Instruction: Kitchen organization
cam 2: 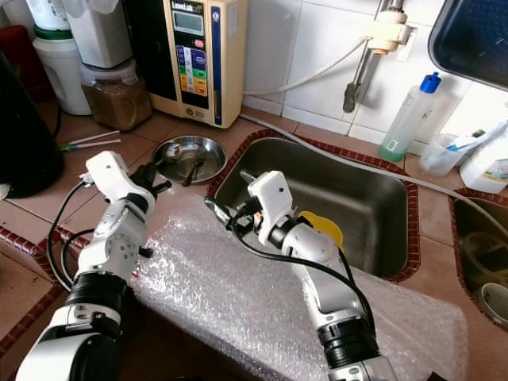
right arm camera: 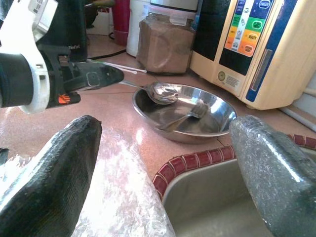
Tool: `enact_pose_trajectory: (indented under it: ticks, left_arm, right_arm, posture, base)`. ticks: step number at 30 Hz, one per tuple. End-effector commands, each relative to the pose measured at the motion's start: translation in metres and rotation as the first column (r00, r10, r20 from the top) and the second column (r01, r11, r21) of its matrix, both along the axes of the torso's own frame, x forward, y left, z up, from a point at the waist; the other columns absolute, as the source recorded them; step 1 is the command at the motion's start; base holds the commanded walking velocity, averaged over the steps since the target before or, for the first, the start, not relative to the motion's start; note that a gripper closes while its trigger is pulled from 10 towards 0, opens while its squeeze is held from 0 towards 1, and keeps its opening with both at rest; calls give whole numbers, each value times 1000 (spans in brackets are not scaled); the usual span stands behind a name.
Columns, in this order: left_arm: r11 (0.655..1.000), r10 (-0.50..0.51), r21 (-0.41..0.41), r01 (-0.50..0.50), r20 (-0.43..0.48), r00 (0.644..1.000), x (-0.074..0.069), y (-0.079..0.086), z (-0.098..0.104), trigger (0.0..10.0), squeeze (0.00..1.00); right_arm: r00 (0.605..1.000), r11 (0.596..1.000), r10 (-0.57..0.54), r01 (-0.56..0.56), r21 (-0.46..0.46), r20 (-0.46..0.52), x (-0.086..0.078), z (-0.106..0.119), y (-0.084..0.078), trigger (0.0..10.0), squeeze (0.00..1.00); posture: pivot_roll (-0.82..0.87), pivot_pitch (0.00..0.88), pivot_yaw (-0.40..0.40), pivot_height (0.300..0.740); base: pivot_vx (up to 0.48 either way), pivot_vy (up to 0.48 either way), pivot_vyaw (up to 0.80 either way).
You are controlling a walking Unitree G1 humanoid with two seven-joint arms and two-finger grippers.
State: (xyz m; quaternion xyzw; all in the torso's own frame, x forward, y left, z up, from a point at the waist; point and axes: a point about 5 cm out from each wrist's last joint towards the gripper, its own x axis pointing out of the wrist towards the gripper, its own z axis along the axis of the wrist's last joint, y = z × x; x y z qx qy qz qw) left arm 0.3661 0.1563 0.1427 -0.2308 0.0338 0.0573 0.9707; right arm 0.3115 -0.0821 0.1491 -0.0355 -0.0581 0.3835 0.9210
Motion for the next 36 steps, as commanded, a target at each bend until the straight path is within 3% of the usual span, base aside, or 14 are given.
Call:
enact_pose_trajectory:
  ticks: [1, 3, 6, 13, 20, 26, 36]
  left_arm:
    - [1000, -8, 27, 8, 4, 1000, -1, -2, 4, 0, 0]
    - [993, -38, 110, 37, 4, 999, -4, -3, 4, 0, 0]
    - [996, -37, 79, 39, -17, 999, -6, -4, 1, 0, 0]
    - [994, -46, 95, 48, -22, 999, -11, -6, 2, 0, 0]
    - [991, -79, 122, 63, 132, 988, -18, -15, 21, 0, 0]
    - [979, -149, 179, 102, 278, 949, -26, -34, 40, 0, 0]
    - [961, -244, 209, 179, 351, 904, -34, -51, 46, 0, 0]
  right_arm:
    - [1000, 1000, -17, 17, -8, -5, 1, -2, -4, 10000, 0]
    - [1000, 1000, -17, 17, -7, -5, 1, -2, -4, 10000, 0]
    - [1000, 1000, -16, 16, -7, -6, 2, -2, -4, 10000, 0]
    - [1000, 1000, -17, 17, -10, -10, 1, -4, -4, 10000, 0]
    - [1000, 1000, -19, 19, -12, -9, 2, -4, -5, 10000, 0]
    - [1000, 1000, -21, 21, -12, -7, 3, -4, -4, 10000, 0]
    - [1000, 999, -30, 30, -15, -5, 4, -4, -5, 10000, 0]
  posture:
    - [33, 0, -47, 740]
    - [36, 0, -46, 740]
    - [36, 0, -46, 740]
    - [36, 0, -48, 740]
    - [40, 0, -51, 740]
    - [38, 0, -50, 740]
    - [38, 0, -50, 740]
  base:
    - [0, 0, 0]
    - [0, 0, 0]
    - [0, 0, 0]
    - [0, 0, 0]
    - [0, 0, 0]
    - [0, 0, 0]
    - [0, 0, 0]
